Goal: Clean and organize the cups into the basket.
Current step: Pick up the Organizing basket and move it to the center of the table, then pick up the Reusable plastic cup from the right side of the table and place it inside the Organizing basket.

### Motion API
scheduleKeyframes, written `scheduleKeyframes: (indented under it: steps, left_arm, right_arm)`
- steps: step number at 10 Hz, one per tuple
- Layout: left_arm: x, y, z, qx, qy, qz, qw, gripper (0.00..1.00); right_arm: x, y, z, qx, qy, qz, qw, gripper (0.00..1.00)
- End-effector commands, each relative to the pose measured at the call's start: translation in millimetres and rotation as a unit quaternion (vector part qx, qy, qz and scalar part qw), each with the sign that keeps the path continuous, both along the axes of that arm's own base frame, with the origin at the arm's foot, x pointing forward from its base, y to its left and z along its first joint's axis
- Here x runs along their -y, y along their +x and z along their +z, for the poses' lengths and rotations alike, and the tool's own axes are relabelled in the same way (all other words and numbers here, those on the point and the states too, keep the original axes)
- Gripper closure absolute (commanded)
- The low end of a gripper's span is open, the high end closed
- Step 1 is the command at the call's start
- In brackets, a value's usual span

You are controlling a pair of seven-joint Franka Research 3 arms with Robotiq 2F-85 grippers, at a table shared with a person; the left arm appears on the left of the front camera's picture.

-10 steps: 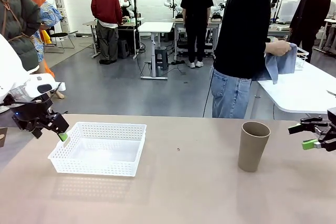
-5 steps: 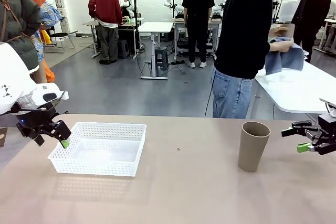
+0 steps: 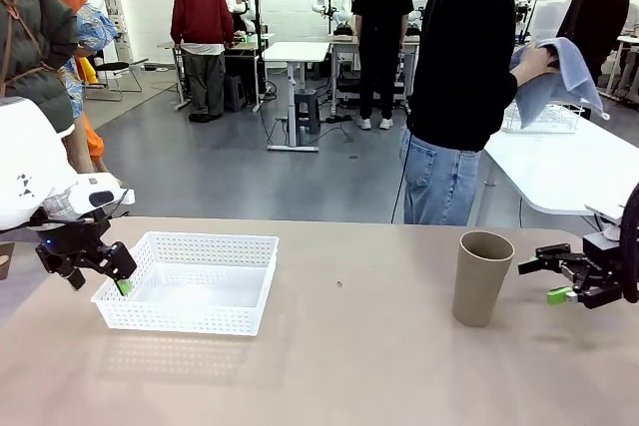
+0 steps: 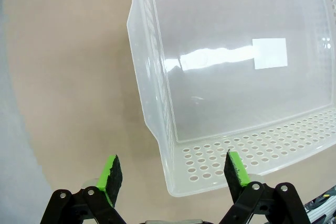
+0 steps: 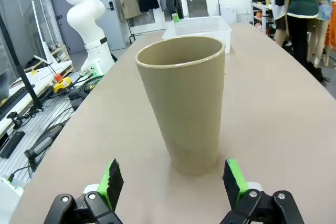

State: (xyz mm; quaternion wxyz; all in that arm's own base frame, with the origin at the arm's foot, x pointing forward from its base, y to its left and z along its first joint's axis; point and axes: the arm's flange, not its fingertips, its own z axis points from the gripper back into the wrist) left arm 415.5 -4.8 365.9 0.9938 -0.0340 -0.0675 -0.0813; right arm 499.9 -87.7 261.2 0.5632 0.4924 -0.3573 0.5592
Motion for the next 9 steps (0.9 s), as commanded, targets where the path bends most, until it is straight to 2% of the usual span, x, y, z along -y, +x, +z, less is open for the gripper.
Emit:
scheduleKeyframes:
  steps: [1,5,8,9]
  left_arm:
    - [3,11,-3,0.0,0.019,0.012,1.0,0.0]
    - [6,15,-10,-0.002,0.025,0.009,1.0,0.0]
    - [3,11,-8,-0.009,0.003,0.0,1.0,0.0]
    - [3,11,-8,-0.009,0.003,0.0,1.0,0.0]
  right_arm:
    - [-11,8,-4,0.01,0.008,0.002,1.0,0.0]
    - [-46,11,-12,0.008,0.005,0.018,1.0,0.0]
    - [-63,15,-12,0.002,0.005,-0.001,1.0,0.0]
    - [-52,12,-11,0.004,0.002,0.029,1.0,0.0]
